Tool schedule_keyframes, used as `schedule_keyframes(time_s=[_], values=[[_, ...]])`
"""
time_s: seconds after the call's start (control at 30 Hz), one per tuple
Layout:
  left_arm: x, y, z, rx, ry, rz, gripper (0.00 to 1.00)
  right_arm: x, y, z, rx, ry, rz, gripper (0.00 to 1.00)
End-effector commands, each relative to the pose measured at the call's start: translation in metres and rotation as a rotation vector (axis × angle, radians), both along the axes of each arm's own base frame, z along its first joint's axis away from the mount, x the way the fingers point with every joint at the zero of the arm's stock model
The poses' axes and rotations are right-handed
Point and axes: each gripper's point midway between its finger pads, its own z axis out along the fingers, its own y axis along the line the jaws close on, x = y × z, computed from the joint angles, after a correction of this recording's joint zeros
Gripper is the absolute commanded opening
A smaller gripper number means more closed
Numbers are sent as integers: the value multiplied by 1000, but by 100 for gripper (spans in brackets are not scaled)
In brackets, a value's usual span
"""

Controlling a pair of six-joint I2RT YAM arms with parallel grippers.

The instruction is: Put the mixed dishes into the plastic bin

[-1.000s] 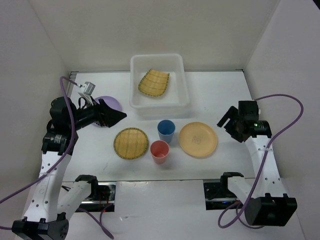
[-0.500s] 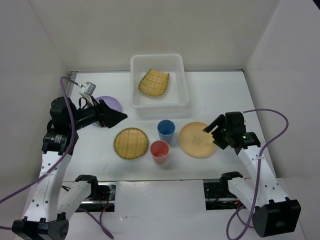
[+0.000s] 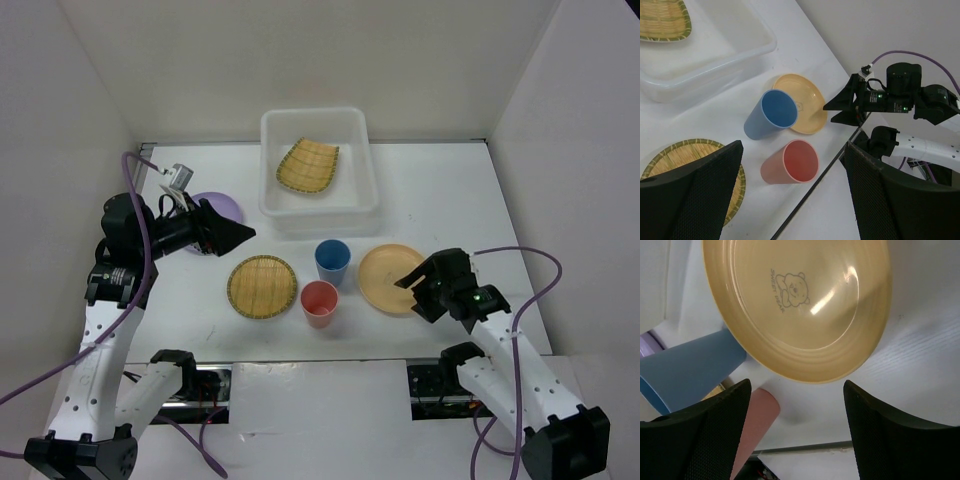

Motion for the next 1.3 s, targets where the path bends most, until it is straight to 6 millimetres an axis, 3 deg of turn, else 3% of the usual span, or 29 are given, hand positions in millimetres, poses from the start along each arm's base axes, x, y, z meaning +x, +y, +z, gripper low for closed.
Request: schedule_keyframes(time_s=[0.0,0.27,0.67,0.9,1.03,1.27], values=[[-4,-4,13,-15,-45,-33,89,-3,1,-8,27,-3,-34,78],[-4,-4,13,-15,-45,-33,90,-11,6,-39,44,46,-12,78],[-4,-4,17,-21,-47,-32,90,-7,10,-37,128,-6,-82,78],[-3,-4,14,-20,-29,-32,90,-7,10,-40,159,-16,-114,66],[-3,-4,14,-20,-29,-32,90,-9,12,-45,195,-17,-139,54],[-4,-4,16,-15,-36,-33,90,-8,14,-46,235,-29,-163,50]])
